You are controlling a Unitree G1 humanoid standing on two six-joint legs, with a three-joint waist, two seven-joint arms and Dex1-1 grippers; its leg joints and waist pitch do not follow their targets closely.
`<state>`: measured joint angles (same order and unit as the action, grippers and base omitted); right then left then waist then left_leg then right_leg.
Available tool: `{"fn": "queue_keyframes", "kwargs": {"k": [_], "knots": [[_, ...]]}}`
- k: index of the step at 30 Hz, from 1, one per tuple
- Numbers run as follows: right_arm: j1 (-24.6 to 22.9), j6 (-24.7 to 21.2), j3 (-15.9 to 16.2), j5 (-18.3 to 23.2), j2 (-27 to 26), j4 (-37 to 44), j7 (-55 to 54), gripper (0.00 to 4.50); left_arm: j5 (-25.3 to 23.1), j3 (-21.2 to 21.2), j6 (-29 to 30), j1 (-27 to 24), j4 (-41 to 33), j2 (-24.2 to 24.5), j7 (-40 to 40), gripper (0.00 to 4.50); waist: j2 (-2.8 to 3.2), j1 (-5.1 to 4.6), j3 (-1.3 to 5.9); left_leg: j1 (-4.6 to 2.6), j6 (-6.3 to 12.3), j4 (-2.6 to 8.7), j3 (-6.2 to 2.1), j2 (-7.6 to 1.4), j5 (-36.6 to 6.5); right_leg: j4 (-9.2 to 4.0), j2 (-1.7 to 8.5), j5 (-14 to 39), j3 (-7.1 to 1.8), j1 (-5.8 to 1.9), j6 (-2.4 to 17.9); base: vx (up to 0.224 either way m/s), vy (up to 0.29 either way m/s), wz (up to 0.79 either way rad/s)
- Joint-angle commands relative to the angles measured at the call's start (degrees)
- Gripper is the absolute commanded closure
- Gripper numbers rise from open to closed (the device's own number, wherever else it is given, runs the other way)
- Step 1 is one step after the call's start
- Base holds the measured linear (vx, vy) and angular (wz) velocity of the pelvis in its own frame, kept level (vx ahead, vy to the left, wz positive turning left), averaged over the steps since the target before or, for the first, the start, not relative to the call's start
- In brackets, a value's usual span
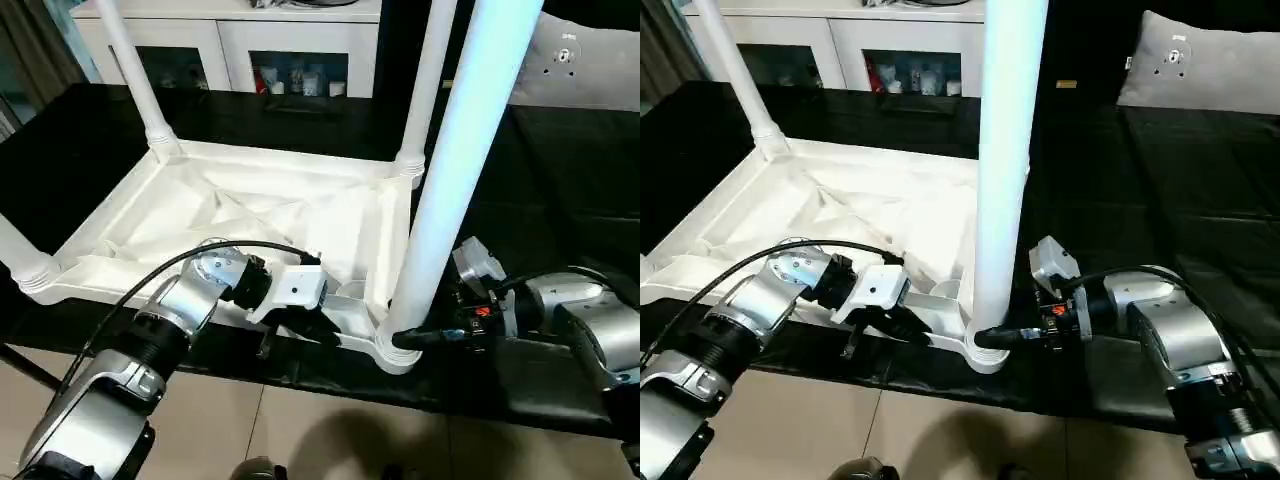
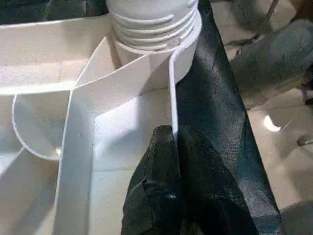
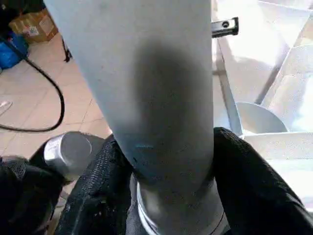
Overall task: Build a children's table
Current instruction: Rotate leg to tighten
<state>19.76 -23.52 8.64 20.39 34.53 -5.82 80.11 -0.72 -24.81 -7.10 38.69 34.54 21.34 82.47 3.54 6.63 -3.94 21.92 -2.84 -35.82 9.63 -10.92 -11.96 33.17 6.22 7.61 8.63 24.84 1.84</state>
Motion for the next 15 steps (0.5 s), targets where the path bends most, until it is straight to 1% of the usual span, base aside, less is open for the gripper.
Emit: {"fn": "queue_keyframes", "kwargs": {"k": [1,2,3,4,5,6,7,8,9,10,11,12,13,14,15], "knots": [[-1.28,-6.05,-0.32,3.5,-4.22,3.9,-6.27,2.43,0.18,2.72,4.73,-0.01,-2.26,-1.42,-6.27,4.5,-1.55,-0.46,4.6,-0.37,6.3,4.19,-0.43,-2.39,-4.74,-3.53,2.94,18.14,-3.47,-4.53,8.03,0.0,0.0,0.0],[-1.44,-6.89,-0.68,3.27,-5.27,4.15,-8.67,2.43,0.17,3.05,5.53,-0.16,-2.6,-1.71,-7.31,4.5,-1.51,-0.65,4.26,-0.22,5.49,4.35,-0.47,-2.22,-5.45,-3.98,2.96,20.77,-3.24,-4.48,7.16,0.0,0.0,0.0],[-1.53,-6.8,-0.81,2.24,-6.32,4.09,-11.19,2.43,0.2,3.33,6.79,-0.38,-3.2,-2.02,-8.28,4.5,-1.46,-0.79,4.29,-0.42,4.89,4.38,-0.42,-2.11,-6.29,-4.3,3.05,22.6,-3.15,-4.49,6.46,0.0,0.0,0.0],[-1.4,-6.97,-1.05,-0.5,-8.9,3.37,-17.33,2.43,0.06,4.03,10.48,-0.87,-4.92,-2.89,-11.04,4.5,-1.55,-0.99,4.24,-0.7,3.94,4.4,-0.39,-1.79,-7.39,-4.79,3.07,25.45,-2.99,-4.39,5.2,0.0,0.0,0.0],[-1.12,-7.46,-1.61,-1.65,-10.72,2.72,-21.1,2.43,-0.01,4.49,12.54,-1.11,-5.9,-3.54,-12.84,4.5,-1.42,-1.54,3.97,-0.59,2.97,4.6,-0.47,-1.71,-8.21,-5.12,2.97,27.57,-2.79,-4.36,4.24,0.0,0.0,0.0],[-0.78,-8.15,-2.5,-2.18,-12.69,2.14,-24.61,2.43,0.09,5.0,14.7,-1.28,-6.84,-4.27,-14.54,4.5,-1.47,-1.95,3.91,-0.6,2.43,4.6,-0.44,-1.62,-8.83,-5.31,2.96,28.67,-2.68,-4.42,3.61,0.0,0.0,0.0],[-0.78,-8.15,-2.5,-2.18,-12.69,2.14,-24.61,2.44,0.09,5.0,14.7,-1.28,-6.84,-4.27,-14.54,4.5,-1.38,-2.59,3.66,-0.54,1.6,4.64,-0.63,-1.32,-10.17,-5.83,2.98,31.67,-2.11,-4.6,2.24,0.0,0.0,0.0],[-0.21,-9.16,-3.82,-2.63,-15.4,1.41,-29.26,2.44,-0.03,5.66,17.33,-1.31,-7.96,-5.45,-17.19,4.5,-1.48,-3.47,3.47,-0.79,1.55,4.57,-0.66,-1.09,-12.21,-6.58,2.86,34.31,-1.77,-4.46,0.68,0.0,0.0,0.0],[0.38,-9.6,-5.0,-3.84,-18.21,0.74,-34.8,2.44,-0.38,6.34,20.45,-1.19,-9.12,-6.94,-20.52,4.5,-1.42,-3.88,3.4,-1.16,1.27,4.56,-0.69,-1.22,-13.29,-6.79,2.85,35.27,-1.66,-4.25,0.5,0.0,0.0,0.0],[0.73,-10.23,-5.73,-4.48,-19.81,0.18,-37.97,2.44,-0.59,6.71,21.97,-1.08,-9.71,-7.79,-22.24,4.5,-1.23,-5.01,3.16,-1.48,0.81,4.38,-0.86,-1.03,-15.84,-7.48,2.68,37.47,-0.9,-4.11,-0.28,0.0,0.0,0.0],[1.08,-10.47,-6.48,-5.65,-21.78,-0.37,-42.04,2.44,-1.05,7.35,24.08,-0.89,-10.46,-9.1,-24.9,4.5,-1.16,-5.79,3.69,-1.28,0.76,4.38,-1.22,-1.05,-15.78,-7.46,2.98,36.32,-0.63,-4.86,-0.76,0.0,0.0,0.0],[1.16,-10.46,-6.64,-5.95,-22.24,-0.51,-43.0,2.44,-1.17,7.47,24.48,-0.84,-10.61,-9.39,-25.45,4.5,-1.07,-6.25,3.72,-0.89,0.85,4.55,-1.35,-1.22,-15.29,-7.24,2.91,34.6,-0.69,-5.12,-0.61,0.0,0.0,0.0],[1.49,-10.33,-7.29,-7.27,-24.23,-1.07,-47.14,2.44,-1.72,7.96,26.15,-0.63,-11.29,-10.6,-27.83,4.5,-0.72,-6.78,3.76,-0.68,1.25,4.83,-1.6,-1.52,-15.29,-7.21,2.9,32.53,-0.64,-5.26,-0.31,0.0,0.0,0.0],[1.84,-10.28,-7.77,-7.99,-25.87,-1.56,-50.69,2.44,-2.32,8.26,27.55,-0.52,-11.98,-11.58,-30.1,4.5,-0.53,-7.26,3.79,-1.08,1.44,4.84,-1.66,-1.62,-16.04,-7.38,2.99,31.07,-0.6,-5.04,0.59,0.0,0.0,0.0],[2.02,-10.2,-8.04,-8.28,-26.55,-1.85,-52.22,2.44,-2.56,8.45,27.99,-0.44,-12.11,-12.01,-31.15,4.5,-0.41,-7.47,3.92,-1.25,1.39,4.88,-1.77,-1.68,-16.25,-7.23,3.06,29.95,-0.6,-5.07,1.31,0.0,0.0,0.0]]}}
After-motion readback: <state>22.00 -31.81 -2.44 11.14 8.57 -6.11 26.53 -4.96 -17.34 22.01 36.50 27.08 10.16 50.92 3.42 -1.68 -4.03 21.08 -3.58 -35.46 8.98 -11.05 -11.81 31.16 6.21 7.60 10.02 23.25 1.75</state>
